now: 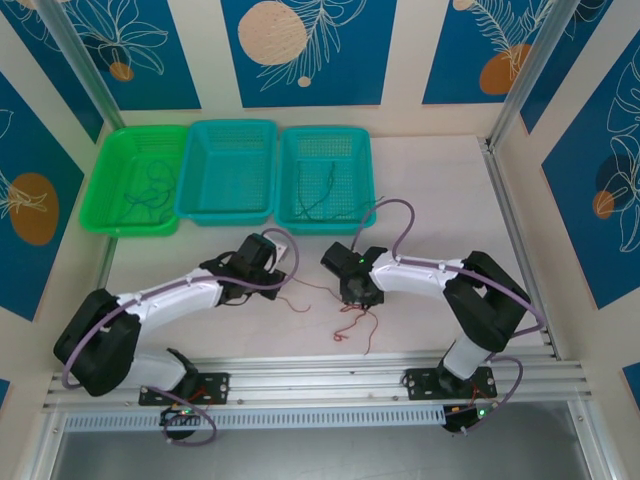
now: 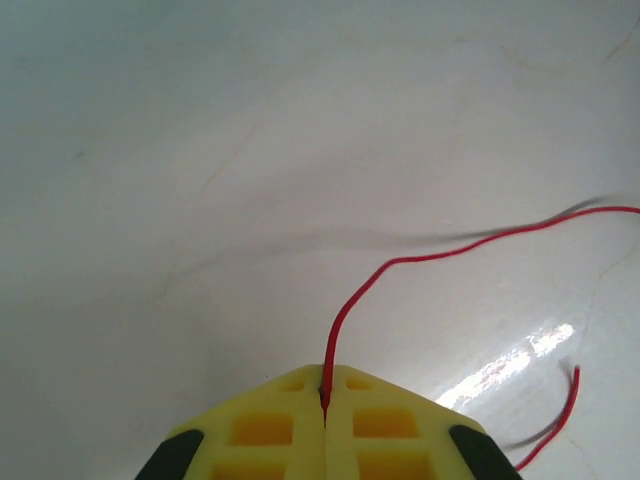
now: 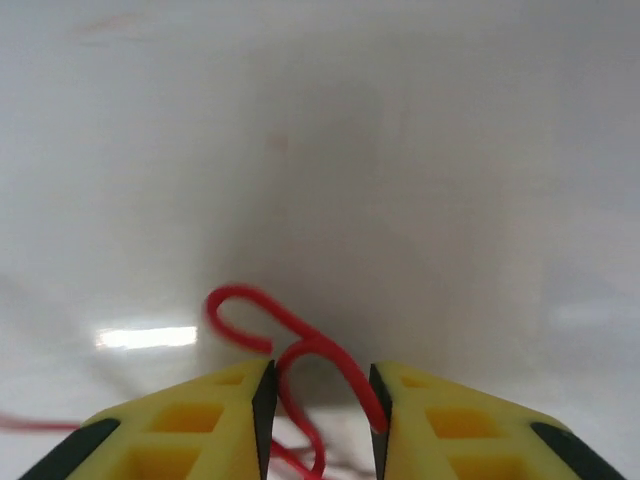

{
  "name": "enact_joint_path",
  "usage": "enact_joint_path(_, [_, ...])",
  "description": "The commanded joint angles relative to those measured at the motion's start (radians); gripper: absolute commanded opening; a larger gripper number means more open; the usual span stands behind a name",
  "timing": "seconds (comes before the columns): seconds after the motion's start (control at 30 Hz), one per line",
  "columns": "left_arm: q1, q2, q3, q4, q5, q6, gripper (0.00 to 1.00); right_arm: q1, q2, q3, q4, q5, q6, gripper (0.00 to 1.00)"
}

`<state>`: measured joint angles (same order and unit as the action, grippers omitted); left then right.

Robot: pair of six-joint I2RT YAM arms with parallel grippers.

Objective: Untangle the cables

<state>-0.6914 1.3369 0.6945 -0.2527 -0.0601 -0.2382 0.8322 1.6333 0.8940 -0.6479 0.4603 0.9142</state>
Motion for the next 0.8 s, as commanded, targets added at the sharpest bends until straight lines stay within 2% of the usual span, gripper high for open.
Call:
enact_joint_path(0.0, [-0.005,-0.063,-0.007,-0.070,-0.114,-0.028,0.00,-0.044,-0.017,-0.063,-0.039,0.048,0.085,0.31])
enact_joint_path(0.17, [0.004,-0.162,0.005,-0.140,-0.247,-0.038,0.00,-0.108,-0.061,-0.129,-0.016,0.060,0.104,0.27])
enact_joint_path(0.27, [0.012,-0.229,0.005,-0.177,-0.319,-0.037,0.00,-0.113,-0.078,-0.139,-0.010,0.079,0.138,0.23])
enact_joint_path(0.43, [0.035,-0.338,0.024,-0.281,-0.412,-0.032,0.00,-0.112,-0.083,-0.128,-0.071,0.141,0.192,0.22])
enact_joint_path(0.57, [0.056,-0.405,0.082,-0.403,-0.497,-0.025,0.00,-0.136,-0.105,-0.144,-0.078,0.144,0.168,0.19])
enact_joint_path(0.67, [0.065,-0.440,0.152,-0.457,-0.489,-0.004,0.00,-0.140,-0.133,-0.159,-0.074,0.138,0.166,0.20])
enact_joint_path(0.77, [0.066,-0.482,0.229,-0.419,-0.348,0.048,0.00,-0.139,-0.171,-0.152,-0.061,0.101,0.137,0.31])
